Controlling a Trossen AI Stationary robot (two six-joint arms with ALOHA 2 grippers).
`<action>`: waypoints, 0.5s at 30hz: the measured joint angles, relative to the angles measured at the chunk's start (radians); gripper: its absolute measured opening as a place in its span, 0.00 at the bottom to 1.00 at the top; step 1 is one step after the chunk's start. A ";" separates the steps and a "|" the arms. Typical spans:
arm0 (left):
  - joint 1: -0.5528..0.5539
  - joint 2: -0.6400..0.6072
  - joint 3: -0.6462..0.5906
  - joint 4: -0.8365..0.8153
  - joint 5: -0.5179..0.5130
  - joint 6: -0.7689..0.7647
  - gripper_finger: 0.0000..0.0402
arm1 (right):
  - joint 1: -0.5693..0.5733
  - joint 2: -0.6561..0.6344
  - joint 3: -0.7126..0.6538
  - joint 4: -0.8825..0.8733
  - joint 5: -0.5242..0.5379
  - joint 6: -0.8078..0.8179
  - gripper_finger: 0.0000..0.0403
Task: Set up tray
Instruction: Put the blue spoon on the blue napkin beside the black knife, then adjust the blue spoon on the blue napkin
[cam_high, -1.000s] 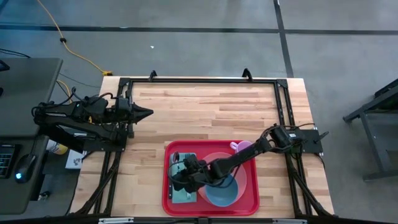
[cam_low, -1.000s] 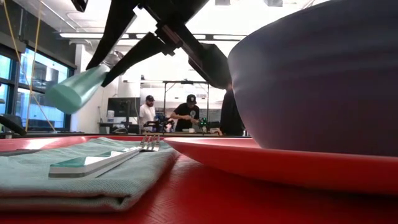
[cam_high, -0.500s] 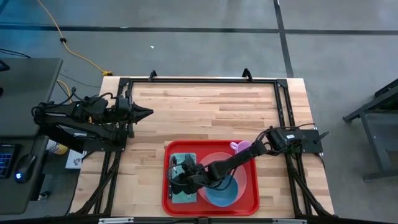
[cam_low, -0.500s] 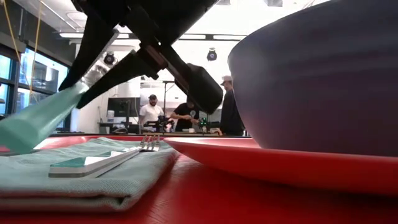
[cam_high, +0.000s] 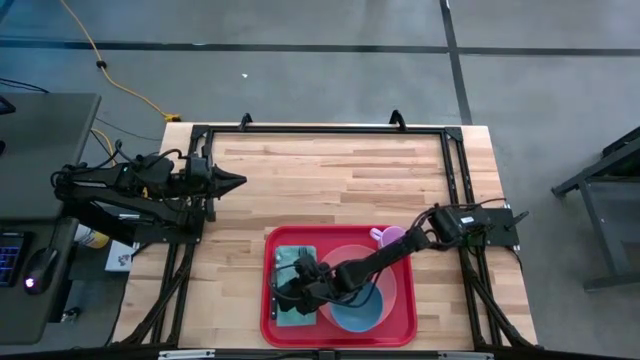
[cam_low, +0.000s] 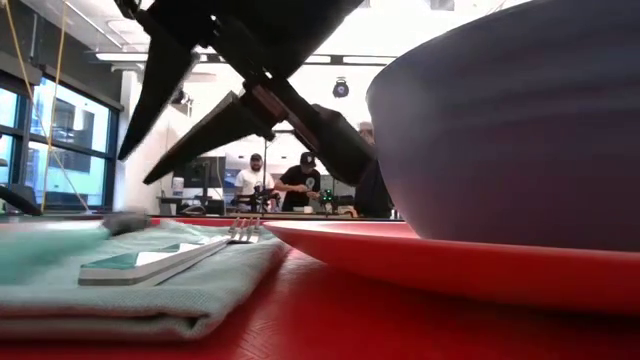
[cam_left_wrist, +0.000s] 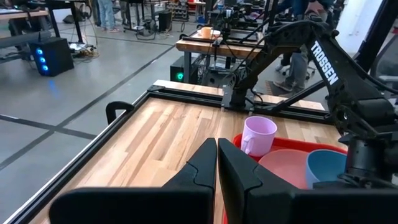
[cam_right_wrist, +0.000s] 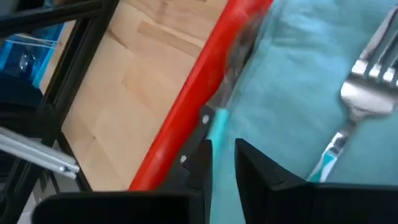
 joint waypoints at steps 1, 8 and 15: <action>0.000 0.000 0.000 -0.001 0.001 0.000 0.12 | 0.003 0.000 0.000 -0.007 0.005 0.000 0.10; 0.000 0.000 0.000 -0.004 0.006 0.000 0.12 | -0.004 0.000 0.000 0.023 0.023 -0.108 0.00; 0.000 0.000 0.000 -0.015 0.050 0.009 0.12 | -0.040 -0.035 0.000 0.094 -0.005 -0.383 0.06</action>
